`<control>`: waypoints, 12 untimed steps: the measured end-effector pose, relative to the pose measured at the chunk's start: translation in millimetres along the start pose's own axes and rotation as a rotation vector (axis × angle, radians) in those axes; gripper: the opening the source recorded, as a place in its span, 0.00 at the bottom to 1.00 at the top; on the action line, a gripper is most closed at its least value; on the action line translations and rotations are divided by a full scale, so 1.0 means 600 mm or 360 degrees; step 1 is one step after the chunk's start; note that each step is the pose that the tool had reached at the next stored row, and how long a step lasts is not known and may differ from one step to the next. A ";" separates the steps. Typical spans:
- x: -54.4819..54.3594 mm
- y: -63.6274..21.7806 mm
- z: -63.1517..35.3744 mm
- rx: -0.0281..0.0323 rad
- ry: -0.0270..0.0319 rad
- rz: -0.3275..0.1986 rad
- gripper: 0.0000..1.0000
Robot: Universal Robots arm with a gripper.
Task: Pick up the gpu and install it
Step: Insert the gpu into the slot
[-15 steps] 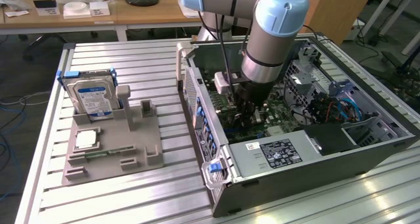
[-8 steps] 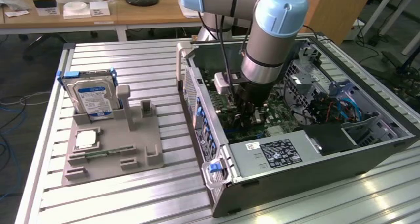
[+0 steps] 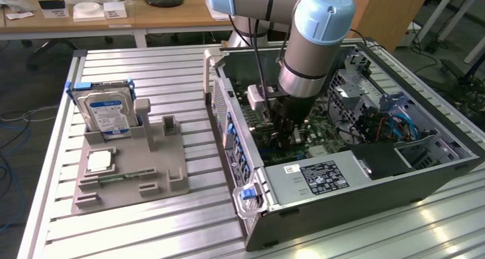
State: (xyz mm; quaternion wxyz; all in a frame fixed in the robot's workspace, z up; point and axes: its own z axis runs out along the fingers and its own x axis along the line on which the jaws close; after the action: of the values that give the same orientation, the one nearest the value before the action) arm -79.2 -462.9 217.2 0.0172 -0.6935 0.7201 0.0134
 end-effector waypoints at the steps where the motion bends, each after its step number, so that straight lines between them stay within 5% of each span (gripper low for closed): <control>1: 0.000 0.000 0.000 0.00000 0.00000 0.0000 0.28; 12: 0.001 0.006 0.005 0.00039 0.00026 -0.0001 0.28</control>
State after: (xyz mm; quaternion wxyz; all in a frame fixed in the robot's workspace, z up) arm -82.9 -463.0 214.2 0.0175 -0.6938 0.7199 0.0119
